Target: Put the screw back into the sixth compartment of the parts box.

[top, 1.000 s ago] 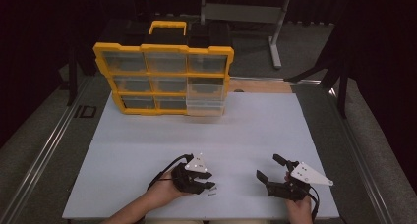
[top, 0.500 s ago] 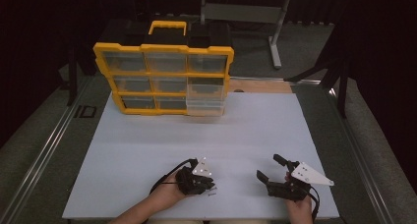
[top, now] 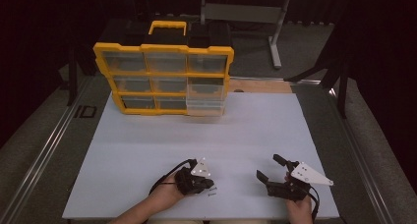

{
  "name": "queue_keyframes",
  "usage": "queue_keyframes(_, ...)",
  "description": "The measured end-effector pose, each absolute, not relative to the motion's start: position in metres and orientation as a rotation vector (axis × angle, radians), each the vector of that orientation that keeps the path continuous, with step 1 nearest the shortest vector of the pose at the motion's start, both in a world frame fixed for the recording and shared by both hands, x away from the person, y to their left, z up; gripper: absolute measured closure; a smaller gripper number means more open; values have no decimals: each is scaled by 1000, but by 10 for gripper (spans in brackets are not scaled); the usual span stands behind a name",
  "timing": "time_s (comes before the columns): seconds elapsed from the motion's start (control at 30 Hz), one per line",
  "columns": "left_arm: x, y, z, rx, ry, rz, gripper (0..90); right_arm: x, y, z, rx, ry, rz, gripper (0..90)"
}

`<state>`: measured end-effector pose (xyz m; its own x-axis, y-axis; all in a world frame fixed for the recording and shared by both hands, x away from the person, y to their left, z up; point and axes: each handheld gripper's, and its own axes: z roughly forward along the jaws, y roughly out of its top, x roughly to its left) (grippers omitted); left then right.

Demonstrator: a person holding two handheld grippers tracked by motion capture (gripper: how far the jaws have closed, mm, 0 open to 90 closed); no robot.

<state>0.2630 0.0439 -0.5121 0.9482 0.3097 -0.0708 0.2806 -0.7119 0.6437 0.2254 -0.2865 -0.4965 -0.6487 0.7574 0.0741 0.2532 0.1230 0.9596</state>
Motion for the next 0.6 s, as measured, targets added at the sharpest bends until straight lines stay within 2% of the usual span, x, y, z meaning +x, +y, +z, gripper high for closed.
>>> queue_keyframes(0.3,263,52,-493,2378,411,99,885,225,-286,-497,975,1971,1544,126)
queue_keyframes(0.6,269,66,-457,2326,402,155,885,226,-286,-497,979,1972,1546,126)
